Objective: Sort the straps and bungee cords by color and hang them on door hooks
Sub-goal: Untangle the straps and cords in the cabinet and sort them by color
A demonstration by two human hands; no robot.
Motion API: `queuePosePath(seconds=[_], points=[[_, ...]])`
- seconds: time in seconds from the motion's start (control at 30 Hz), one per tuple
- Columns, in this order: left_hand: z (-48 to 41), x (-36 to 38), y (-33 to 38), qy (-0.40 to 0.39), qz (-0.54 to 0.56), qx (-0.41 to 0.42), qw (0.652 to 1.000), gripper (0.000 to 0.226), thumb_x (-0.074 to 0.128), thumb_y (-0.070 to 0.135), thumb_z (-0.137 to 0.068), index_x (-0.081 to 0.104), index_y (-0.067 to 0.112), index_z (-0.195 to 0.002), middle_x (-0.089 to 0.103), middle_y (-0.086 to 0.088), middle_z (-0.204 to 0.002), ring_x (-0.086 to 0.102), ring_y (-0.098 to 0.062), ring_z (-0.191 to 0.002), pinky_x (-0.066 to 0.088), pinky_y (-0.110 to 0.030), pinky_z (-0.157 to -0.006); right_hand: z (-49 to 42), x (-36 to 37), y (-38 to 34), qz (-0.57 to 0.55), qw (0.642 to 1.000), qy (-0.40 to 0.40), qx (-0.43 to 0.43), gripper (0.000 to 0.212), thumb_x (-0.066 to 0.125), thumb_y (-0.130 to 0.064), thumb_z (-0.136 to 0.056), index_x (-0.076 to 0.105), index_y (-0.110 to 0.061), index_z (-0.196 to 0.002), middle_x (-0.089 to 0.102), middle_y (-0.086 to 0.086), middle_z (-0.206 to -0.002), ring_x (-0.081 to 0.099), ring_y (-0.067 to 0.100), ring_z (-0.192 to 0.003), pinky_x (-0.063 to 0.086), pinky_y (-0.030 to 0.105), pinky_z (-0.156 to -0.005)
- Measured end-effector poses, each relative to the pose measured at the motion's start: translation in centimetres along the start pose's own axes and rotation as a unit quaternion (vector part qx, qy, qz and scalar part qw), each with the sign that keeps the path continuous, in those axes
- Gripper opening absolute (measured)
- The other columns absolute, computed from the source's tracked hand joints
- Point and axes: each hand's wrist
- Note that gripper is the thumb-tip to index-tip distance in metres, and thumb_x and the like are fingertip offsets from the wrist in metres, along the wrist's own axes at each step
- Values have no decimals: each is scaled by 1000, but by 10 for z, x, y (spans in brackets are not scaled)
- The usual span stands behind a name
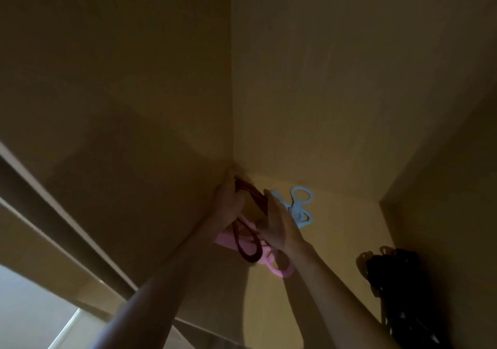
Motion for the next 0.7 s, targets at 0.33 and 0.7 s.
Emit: queuePosePath(seconds=[0.33,0.7], points=[[3,-15,12,10,22,60,998,27,47,3,-87,55,5,-113,61,-6,-98,54,-15,-90,37,-18,-72,-1,5,24,-36,996,-11,77,58,78,-39,-69,50,-31,-120,65,-11,-108,62,11,-100,51,31,-85],[-3,-14,7,-66,-7,26,997,18,55,9,-87,57,2,-104,65,-18,-96,61,-24,-85,46,-33,-72,-20,-25,-26,-366,921,133,-4,18,40,12,-94,49,-3,-94,52,3,-80,55,-4,-65,45,13,-68]])
Point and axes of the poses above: each hand's wrist, its own z-axis away from the middle knuckle, its own x-axis out of the palm, y = z × x
